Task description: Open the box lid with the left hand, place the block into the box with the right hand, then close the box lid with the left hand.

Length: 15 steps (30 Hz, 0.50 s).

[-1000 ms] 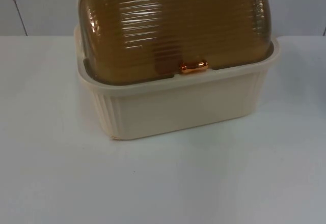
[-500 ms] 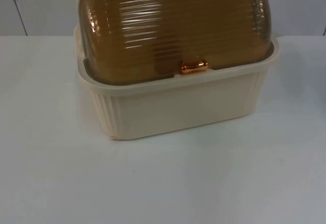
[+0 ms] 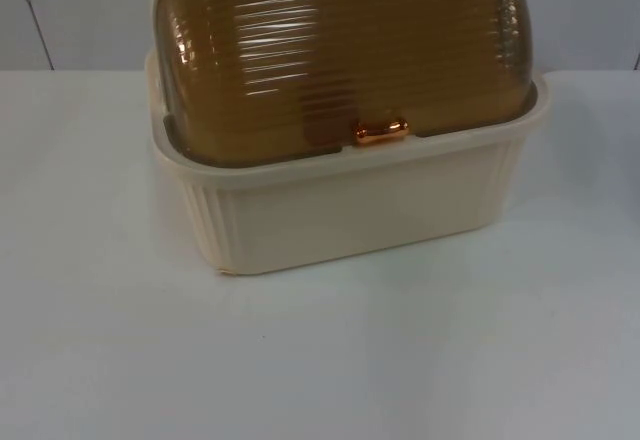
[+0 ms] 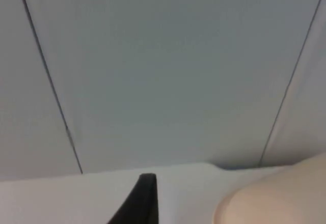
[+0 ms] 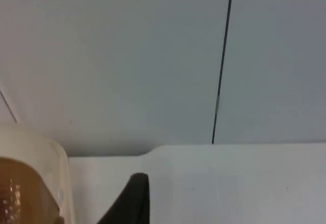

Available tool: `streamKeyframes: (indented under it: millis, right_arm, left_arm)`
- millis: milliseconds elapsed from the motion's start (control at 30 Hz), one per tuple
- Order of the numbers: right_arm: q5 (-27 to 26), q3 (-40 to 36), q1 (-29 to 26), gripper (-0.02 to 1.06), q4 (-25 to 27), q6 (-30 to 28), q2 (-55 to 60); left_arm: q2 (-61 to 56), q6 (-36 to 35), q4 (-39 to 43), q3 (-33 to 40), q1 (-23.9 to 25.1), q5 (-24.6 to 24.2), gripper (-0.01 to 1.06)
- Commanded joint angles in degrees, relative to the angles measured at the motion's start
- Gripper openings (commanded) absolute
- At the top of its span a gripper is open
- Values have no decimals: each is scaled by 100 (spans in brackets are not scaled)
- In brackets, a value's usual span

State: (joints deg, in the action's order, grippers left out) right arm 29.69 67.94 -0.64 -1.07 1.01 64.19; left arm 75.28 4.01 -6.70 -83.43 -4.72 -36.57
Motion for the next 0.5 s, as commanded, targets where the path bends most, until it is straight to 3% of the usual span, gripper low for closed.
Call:
streamKeyframes:
  millis: [0,267,467]
  right_arm:
    - [134,33,-21,104,-67,-67,-50]
    - [226,33,-21,104,-67,120,-415]
    - [456,-127,-21,104,-67,212,-1383]
  left_arm:
    - [-37,8,71,-21,22,-156,104]
    - [-631,21,137,-21,22,-67,104]
    - [-1763,20,878,176,22,-338,104]
